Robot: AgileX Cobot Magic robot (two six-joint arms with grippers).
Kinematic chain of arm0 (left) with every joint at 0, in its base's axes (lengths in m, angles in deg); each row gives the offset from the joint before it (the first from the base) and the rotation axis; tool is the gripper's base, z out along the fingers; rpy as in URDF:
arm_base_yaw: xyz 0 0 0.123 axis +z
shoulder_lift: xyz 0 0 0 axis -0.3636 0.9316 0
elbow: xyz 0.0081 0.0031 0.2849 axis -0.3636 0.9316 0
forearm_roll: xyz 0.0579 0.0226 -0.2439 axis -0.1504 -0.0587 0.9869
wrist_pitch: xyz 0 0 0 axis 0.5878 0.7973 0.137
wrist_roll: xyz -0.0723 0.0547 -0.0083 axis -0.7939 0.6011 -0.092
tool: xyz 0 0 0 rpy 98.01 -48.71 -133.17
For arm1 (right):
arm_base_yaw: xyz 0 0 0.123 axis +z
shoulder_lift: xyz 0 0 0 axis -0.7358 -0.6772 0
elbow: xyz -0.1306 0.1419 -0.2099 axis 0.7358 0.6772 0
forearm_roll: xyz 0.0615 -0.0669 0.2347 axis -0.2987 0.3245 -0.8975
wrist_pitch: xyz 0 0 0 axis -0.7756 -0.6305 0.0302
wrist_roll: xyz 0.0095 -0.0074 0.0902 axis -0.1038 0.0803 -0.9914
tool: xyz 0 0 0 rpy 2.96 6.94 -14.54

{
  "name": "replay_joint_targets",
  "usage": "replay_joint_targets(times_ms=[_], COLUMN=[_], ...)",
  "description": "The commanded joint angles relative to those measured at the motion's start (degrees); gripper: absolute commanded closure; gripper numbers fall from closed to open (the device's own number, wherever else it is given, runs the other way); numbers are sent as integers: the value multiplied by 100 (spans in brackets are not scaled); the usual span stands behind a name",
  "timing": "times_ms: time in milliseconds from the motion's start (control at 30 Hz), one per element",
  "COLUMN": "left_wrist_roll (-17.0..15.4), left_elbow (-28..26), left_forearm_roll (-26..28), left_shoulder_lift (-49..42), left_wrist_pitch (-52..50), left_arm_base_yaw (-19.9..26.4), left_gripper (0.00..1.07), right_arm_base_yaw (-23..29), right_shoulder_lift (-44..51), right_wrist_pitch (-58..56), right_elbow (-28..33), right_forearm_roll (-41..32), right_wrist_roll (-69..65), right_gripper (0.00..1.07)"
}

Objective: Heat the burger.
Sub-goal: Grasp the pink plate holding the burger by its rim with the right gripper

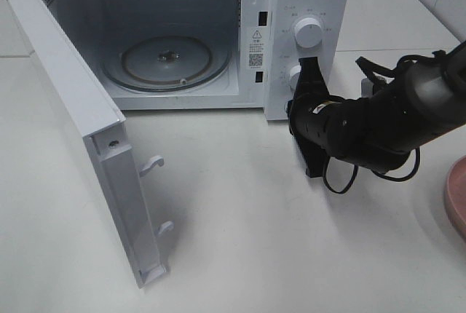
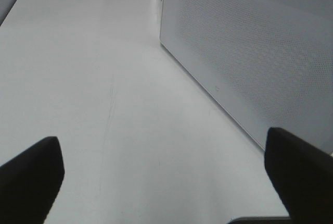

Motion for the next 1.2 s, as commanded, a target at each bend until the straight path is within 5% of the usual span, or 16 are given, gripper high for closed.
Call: replay_joint_targets(times_ms=[33, 633, 867, 1200], left_wrist_roll=[17, 17, 17, 17], left_elbow=[17, 17, 17, 17], left_forearm_roll=[34, 34, 34, 34], left_shoulder_lift=[-97, -97, -97, -97], left_wrist_pitch=[-86, -86, -86, -86], left_arm_base_yaw=[-23, -23, -23, -23], left_gripper=[6, 6, 6, 6], right_arm_base_yaw=[23, 0, 0, 0], right_shoulder_lift=[258, 1914, 2464, 3083], right_wrist_pitch=[-275, -2739, -3804, -5351], right_elbow=[109, 584, 584, 579], right_forearm_roll=[46, 109, 1117, 2172], right_wrist_roll=[401, 4148, 5563, 5798], right_gripper=[107, 103, 100, 97])
